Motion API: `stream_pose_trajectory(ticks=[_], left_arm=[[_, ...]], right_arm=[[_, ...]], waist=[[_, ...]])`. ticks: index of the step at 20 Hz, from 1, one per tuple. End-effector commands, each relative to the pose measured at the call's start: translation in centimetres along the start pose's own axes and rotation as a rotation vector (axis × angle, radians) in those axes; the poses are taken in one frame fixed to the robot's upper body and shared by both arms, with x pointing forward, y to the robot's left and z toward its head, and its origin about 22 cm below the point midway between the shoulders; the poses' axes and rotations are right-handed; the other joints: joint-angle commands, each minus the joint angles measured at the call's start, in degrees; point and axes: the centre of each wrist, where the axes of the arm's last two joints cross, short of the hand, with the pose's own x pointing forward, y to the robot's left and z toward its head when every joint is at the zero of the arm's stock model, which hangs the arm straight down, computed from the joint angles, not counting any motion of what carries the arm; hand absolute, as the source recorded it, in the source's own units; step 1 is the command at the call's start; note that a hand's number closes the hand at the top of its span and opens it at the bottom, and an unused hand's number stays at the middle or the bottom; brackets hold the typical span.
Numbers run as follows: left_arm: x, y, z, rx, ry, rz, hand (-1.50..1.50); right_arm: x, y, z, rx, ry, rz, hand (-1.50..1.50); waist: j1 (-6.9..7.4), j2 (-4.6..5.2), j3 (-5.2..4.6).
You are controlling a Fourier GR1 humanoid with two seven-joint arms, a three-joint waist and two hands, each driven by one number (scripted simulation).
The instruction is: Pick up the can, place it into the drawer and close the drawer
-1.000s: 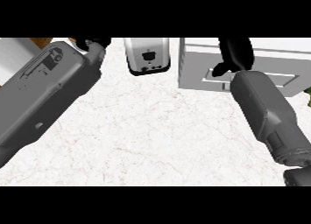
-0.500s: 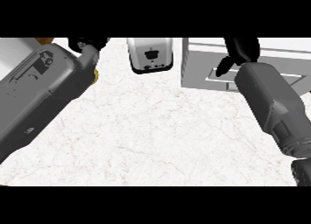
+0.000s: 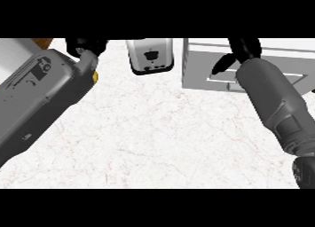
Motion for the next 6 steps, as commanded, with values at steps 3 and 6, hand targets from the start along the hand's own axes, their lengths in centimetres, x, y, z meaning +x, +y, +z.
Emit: stream_pose_trajectory(ticks=[3,6], left_arm=[[-0.3,0.4,0.4,-0.009,0.001,-0.006,-1.5],[-0.5,0.9,0.7,0.011,-0.006,-0.019,-1.5]], right_arm=[[2.3,-1.3,-1.7,-0.099,0.027,-0.36,-1.5],[2.0,-1.6,-1.8,-0.096,0.04,-0.382,-1.5]], waist=[[1.02,-0.31,-0.4],[1.4,-0.45,-0.5]])
